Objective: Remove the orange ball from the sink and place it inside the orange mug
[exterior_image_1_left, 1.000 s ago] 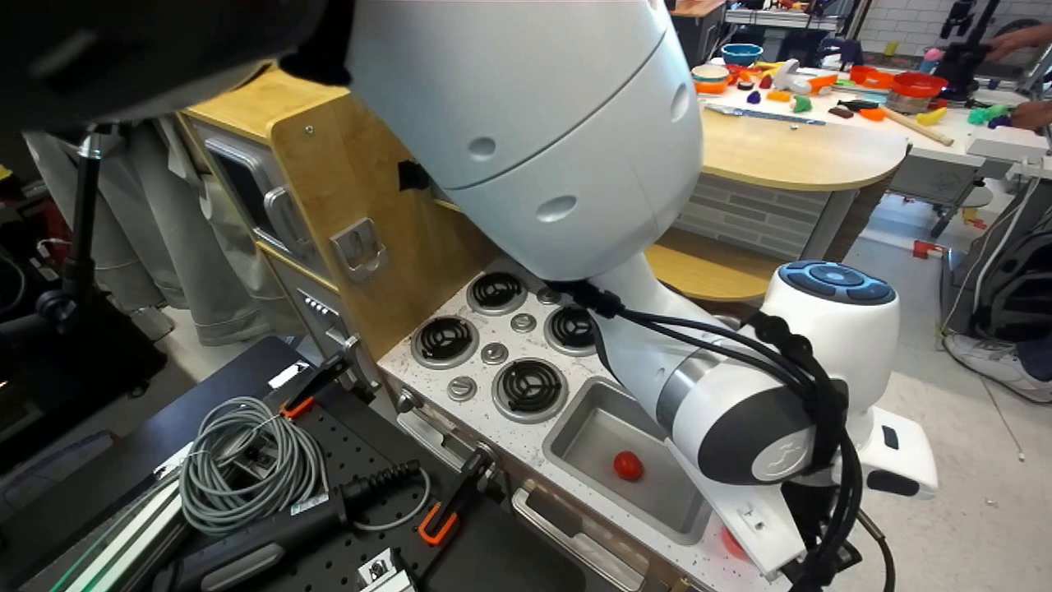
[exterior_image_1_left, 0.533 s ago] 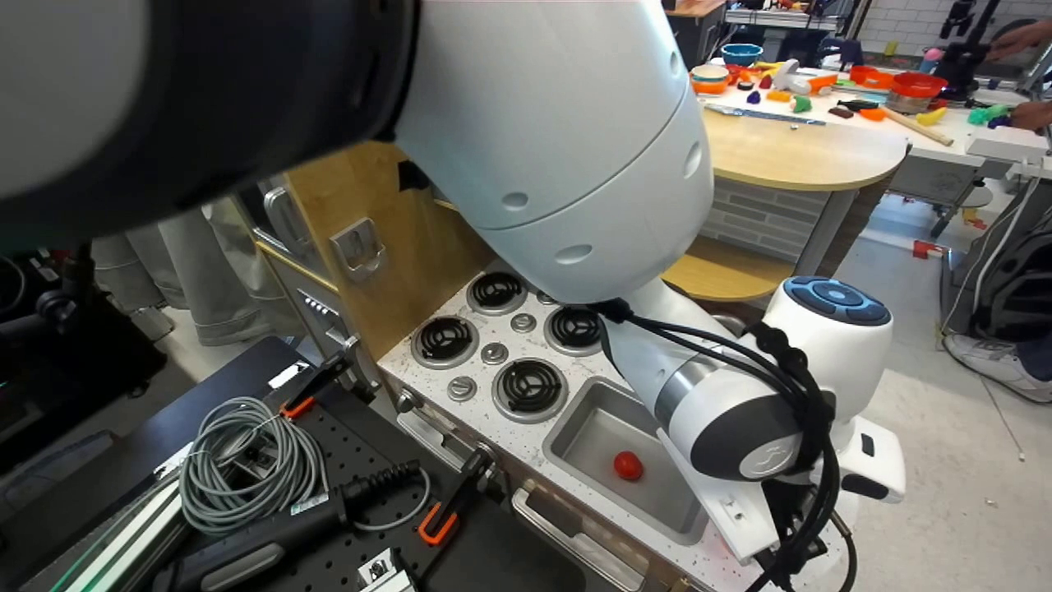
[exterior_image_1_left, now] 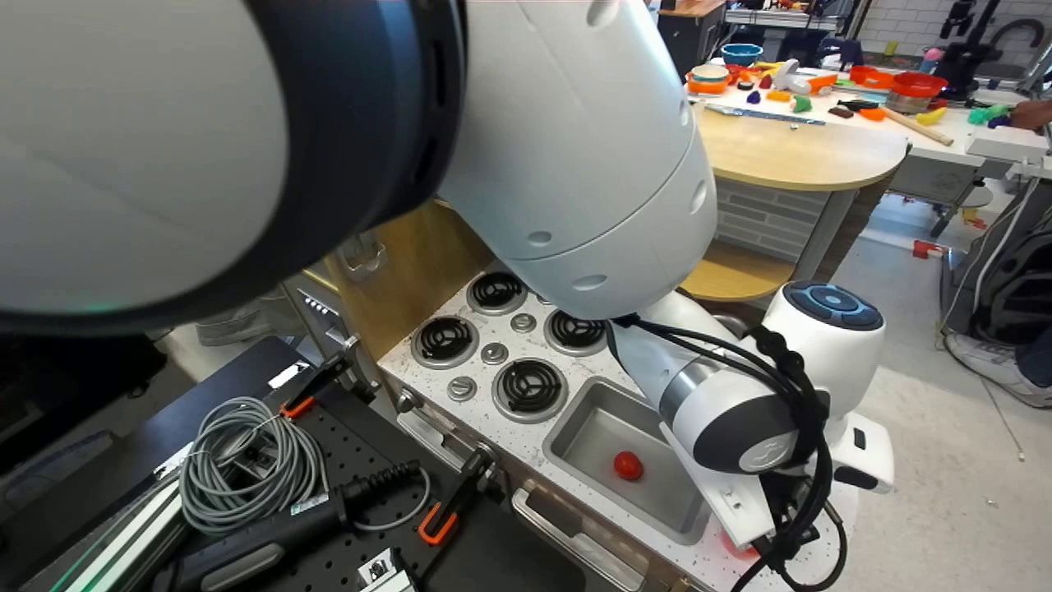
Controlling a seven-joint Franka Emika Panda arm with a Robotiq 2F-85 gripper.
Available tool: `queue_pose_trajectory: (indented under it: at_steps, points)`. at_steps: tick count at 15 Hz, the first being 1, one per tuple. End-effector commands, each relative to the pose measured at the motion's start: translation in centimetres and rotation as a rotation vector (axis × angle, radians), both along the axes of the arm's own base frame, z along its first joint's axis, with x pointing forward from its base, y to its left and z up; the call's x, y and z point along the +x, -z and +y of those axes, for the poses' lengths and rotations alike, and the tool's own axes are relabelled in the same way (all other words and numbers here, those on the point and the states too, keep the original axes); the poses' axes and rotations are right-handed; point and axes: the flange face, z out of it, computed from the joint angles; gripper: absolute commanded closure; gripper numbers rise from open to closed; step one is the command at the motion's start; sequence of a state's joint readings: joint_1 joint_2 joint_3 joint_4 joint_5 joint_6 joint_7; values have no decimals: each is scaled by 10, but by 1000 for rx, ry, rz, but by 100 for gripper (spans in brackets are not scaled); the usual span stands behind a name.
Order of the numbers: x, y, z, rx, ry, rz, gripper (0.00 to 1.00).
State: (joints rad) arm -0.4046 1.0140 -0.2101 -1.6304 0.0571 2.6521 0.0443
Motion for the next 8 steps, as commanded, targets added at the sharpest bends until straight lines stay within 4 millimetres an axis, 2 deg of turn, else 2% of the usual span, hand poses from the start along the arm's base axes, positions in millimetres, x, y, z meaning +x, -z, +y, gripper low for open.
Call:
queue_pose_trajectory:
  at_steps: [1, 3, 4, 5, 6, 8]
  points:
    - [8, 7, -9, 6, -10, 7, 79]
    - [8, 12, -10, 0, -12, 16, 79]
    - [8, 13, -10, 1, -10, 19, 62]
    - [9, 15, -10, -4, -8, 23, 29]
    - [9, 16, -10, -8, -11, 24, 27]
    - [10, 16, -11, -13, -10, 22, 13]
